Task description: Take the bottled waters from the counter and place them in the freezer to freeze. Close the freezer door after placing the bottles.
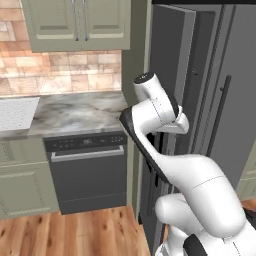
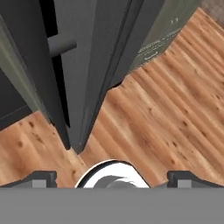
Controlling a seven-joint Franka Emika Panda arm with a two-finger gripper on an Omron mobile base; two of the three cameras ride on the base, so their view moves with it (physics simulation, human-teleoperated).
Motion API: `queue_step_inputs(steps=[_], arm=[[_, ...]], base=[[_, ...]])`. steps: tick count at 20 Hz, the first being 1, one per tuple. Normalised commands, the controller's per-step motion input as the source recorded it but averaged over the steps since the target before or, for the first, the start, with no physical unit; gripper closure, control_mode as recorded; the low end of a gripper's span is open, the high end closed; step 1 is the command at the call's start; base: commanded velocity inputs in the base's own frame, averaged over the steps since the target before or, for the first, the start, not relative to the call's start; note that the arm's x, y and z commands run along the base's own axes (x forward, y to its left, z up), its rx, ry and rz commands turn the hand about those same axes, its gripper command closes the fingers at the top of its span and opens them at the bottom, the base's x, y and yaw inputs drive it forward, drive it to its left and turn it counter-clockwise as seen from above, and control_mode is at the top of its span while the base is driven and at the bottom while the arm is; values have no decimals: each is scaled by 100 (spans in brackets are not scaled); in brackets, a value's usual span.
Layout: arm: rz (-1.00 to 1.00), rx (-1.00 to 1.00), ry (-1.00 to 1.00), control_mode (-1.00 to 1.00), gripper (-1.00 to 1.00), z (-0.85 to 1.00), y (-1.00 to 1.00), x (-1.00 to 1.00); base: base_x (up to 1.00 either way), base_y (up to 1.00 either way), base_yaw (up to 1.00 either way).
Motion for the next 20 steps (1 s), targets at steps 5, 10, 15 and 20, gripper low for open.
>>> queue_step_inputs(steps=[5, 10, 15, 20], arm=[[-29, -6, -7, -100, -100, -8, 12, 28], [-20, -3, -15, -100, -100, -19, 0, 5], [-9, 0, -23, -100, -100, -29, -3, 2], [0, 0, -24, -100, -100, -34, -9, 0]], base=[[0, 0, 0], [0, 0, 0], [0, 0, 0], [0, 0, 0]])
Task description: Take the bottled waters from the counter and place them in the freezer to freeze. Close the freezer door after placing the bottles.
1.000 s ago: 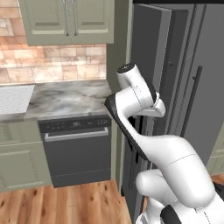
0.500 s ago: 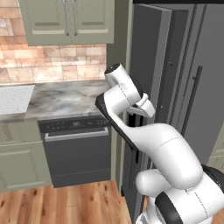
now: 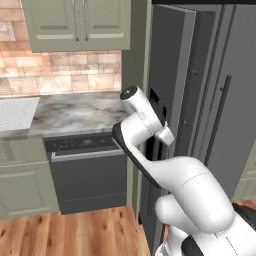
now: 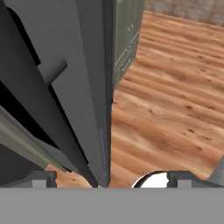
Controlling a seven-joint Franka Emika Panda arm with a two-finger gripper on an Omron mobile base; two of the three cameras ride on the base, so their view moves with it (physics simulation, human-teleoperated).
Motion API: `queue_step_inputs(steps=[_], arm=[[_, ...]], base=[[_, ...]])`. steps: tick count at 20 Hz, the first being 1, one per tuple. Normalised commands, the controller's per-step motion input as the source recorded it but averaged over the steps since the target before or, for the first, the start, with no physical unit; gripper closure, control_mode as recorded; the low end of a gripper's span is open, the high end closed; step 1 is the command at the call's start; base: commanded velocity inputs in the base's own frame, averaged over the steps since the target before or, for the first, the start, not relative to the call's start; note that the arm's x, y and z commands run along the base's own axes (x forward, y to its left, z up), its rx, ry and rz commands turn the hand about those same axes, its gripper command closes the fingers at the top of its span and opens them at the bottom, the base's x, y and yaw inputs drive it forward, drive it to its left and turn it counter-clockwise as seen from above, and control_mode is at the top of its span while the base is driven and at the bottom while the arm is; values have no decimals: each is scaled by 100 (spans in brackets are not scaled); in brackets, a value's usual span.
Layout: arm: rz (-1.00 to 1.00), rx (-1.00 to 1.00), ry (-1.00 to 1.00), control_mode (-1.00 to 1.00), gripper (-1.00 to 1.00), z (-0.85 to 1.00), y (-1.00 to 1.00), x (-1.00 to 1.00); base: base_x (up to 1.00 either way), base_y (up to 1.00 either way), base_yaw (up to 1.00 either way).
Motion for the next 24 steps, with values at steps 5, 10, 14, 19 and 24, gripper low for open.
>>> queue_step_inputs(steps=[5, 10, 14, 19, 24], arm=[[0, -2, -36, -100, -100, -30, -5, 0], [0, -4, -27, -100, -100, 0, 6, 0], [0, -9, -31, -100, -100, 0, 8, 7], [0, -7, -18, -100, -100, 0, 1, 12], [-4, -5, 5, -100, -100, 0, 0, 12]], base=[[0, 0, 0], [0, 0, 0], [0, 0, 0], [0, 0, 0], [0, 0, 0]])
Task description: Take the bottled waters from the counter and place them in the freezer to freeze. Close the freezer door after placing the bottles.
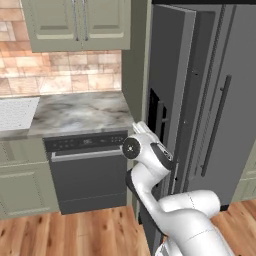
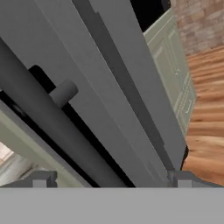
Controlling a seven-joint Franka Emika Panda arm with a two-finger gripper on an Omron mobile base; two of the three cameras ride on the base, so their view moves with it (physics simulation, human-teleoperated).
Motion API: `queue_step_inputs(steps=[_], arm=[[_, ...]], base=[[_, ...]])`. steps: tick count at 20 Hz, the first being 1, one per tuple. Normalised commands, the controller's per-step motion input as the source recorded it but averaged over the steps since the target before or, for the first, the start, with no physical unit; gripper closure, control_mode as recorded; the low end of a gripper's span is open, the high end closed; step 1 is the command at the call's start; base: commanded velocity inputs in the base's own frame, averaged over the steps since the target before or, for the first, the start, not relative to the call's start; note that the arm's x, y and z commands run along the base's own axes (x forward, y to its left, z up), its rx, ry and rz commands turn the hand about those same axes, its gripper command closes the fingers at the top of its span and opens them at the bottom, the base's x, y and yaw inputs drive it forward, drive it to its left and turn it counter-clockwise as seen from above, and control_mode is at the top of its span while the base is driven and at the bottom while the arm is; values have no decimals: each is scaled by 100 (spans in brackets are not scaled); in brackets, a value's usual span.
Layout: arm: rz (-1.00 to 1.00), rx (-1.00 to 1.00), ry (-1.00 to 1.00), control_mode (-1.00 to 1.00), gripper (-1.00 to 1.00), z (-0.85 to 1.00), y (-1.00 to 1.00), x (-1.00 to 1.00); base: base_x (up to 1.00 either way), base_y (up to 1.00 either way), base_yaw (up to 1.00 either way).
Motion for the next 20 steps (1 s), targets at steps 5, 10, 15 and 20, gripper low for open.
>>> queue_step_inputs(steps=[5, 10, 15, 20], arm=[[-5, -6, 21, -100, -100, 0, 0, 20], [-6, -7, 26, -100, -100, 0, 0, 19], [-6, -7, 24, -100, -100, 0, 0, 16], [-5, -7, 17, -100, -100, 0, 0, 14]], base=[[0, 0, 0], [0, 0, 0], [0, 0, 0], [0, 0, 0]])
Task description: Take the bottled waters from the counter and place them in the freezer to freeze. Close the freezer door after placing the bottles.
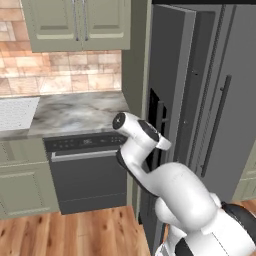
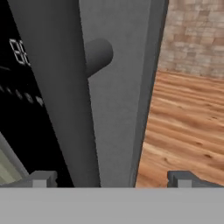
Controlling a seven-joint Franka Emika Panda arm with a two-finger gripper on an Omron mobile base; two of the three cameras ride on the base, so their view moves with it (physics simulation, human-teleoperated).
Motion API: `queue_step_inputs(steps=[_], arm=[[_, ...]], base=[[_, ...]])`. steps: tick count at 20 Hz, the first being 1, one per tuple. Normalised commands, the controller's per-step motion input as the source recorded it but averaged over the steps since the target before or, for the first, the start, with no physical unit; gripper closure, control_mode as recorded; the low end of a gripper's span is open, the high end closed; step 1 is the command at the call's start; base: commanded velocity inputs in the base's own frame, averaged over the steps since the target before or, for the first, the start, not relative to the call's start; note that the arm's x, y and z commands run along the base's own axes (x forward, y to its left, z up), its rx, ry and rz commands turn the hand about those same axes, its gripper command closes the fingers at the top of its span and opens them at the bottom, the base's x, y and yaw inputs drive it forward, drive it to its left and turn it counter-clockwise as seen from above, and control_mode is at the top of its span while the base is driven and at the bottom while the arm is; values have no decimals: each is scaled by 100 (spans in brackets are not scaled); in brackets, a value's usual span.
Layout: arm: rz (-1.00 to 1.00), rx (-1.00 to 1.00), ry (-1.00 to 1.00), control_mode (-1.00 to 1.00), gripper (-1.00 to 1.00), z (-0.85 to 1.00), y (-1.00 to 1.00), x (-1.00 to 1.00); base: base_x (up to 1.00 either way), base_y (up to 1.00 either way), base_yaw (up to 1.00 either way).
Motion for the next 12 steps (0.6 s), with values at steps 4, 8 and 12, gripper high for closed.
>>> queue_step_inputs(steps=[4, 8, 12], arm=[[-5, -6, 11, -100, -100, 0, 0, 12], [-6, -6, 10, -100, -100, 0, 0, 13], [-5, -7, 9, -100, -100, 0, 0, 12]], base=[[0, 0, 0], [0, 0, 0], [0, 0, 0]])
